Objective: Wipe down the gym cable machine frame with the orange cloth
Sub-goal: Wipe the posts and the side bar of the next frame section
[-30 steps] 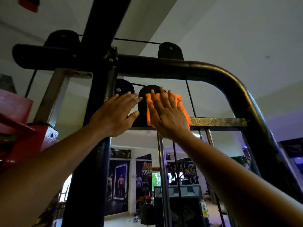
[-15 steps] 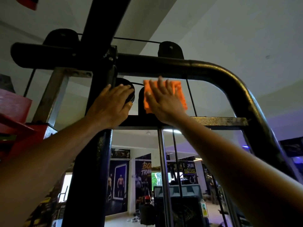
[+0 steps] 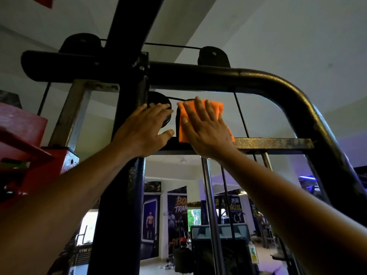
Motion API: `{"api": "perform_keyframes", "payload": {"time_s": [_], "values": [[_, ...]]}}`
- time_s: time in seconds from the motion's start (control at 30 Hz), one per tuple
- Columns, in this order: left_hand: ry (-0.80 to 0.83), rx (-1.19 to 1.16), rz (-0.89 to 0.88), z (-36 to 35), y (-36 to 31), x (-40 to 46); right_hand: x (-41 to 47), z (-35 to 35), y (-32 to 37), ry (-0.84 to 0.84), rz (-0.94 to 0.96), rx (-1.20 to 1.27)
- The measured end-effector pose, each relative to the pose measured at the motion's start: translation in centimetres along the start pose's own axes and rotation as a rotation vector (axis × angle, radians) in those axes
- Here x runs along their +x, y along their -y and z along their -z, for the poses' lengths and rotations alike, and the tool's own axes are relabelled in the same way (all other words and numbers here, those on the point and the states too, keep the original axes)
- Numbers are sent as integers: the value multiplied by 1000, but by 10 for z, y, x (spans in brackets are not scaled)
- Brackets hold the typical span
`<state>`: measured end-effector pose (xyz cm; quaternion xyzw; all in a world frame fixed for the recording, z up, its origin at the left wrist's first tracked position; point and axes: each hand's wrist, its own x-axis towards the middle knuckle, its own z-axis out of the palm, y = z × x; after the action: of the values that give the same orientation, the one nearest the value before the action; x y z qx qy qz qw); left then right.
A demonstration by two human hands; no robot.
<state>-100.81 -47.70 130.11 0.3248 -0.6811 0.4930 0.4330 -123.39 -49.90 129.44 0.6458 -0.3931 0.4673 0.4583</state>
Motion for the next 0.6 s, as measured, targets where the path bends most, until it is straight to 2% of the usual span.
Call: {"api": "perform_keyframes", "payload": {"time_s": [0.1, 0.33, 0.5, 0.6], "values": [[18, -7, -9, 1, 0, -1, -30, 0, -13, 22, 54, -12], [56, 36, -36, 0, 1, -2, 24, 6, -8, 13, -43, 32], [47, 2, -42, 1, 1, -3, -29, -1, -8, -3, 26, 2], [55, 2, -61, 1, 1, -3, -28, 4, -21, 40, 70, -27]]}}
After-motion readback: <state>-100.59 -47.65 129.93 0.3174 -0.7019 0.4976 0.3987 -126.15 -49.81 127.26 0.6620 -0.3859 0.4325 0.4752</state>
